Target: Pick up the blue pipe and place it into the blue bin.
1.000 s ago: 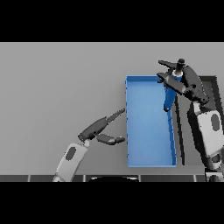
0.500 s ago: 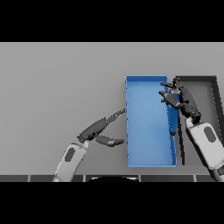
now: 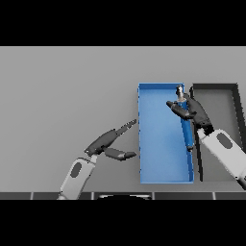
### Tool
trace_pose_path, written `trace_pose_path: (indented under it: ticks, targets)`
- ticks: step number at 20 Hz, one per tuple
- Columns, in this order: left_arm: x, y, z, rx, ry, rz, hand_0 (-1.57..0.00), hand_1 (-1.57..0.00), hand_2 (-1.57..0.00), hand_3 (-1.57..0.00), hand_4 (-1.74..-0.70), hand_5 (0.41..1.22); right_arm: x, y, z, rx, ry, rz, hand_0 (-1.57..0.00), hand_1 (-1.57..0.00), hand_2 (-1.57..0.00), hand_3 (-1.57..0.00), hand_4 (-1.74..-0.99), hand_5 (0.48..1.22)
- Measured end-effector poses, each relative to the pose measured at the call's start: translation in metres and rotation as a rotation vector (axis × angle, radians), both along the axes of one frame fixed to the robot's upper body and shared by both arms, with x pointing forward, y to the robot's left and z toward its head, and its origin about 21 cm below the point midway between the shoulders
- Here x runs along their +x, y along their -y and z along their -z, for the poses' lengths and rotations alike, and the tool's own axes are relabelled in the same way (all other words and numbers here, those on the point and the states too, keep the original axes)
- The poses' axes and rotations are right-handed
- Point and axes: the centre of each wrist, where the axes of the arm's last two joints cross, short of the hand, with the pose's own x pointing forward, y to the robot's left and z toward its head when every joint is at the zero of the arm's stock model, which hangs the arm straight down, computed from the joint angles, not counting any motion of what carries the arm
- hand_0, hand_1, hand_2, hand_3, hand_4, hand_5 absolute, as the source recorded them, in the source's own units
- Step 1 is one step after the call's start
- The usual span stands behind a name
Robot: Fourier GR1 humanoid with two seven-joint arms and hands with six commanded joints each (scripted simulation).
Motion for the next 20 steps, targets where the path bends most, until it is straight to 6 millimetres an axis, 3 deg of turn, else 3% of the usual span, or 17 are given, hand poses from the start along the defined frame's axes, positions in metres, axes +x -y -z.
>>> trace_pose_path:
  ticks: [2, 10, 20]
  targets:
    - [0.001, 0.002, 0.0, 0.007, -0.006, -0.002, 0.0, 0.0, 0.0, 0.0, -0.89, 0.428, -0.002, 0.004, 0.008, -0.042, -0.066, -0.01, -0.16, -0.14, -0.14, -0.08, -1.083, 0.934]
    - [-0.003, 0.002, 0.001, 0.007, 0.001, 0.0, 0.0, 0.0, 0.0, 0.0, -0.89, 0.429, -0.001, 0.009, 0.02, -0.149, -0.162, -0.038, -0.03, -0.02, -0.02, -0.01, -1.036, 0.713]
    - [-0.004, 0.008, 0.0, 0.011, 0.004, -0.006, 0.0, 0.0, 0.0, 0.0, -0.88, 0.431, 0.0, 0.004, 0.018, -0.2, -0.191, -0.078, -0.01, -0.01, -0.01, 0.0, -1.022, 0.643]
